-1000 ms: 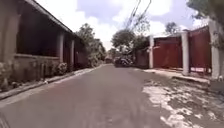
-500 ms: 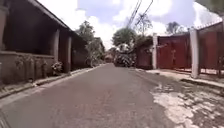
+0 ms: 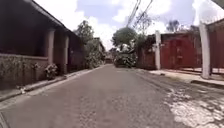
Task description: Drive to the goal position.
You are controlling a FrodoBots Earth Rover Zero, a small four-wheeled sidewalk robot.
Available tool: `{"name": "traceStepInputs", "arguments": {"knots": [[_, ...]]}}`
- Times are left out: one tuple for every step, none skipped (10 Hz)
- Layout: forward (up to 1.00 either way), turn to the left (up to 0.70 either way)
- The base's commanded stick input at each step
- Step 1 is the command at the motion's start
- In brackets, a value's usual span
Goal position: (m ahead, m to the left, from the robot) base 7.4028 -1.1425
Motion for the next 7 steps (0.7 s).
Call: {"name": "traceStepInputs", "arguments": {"knots": [[1.00,0.00],[1.00,0.00],[1.00,0.00],[1.00,0.00],[1.00,0.00],[1.00,0.00],[1.00,0.00]]}}
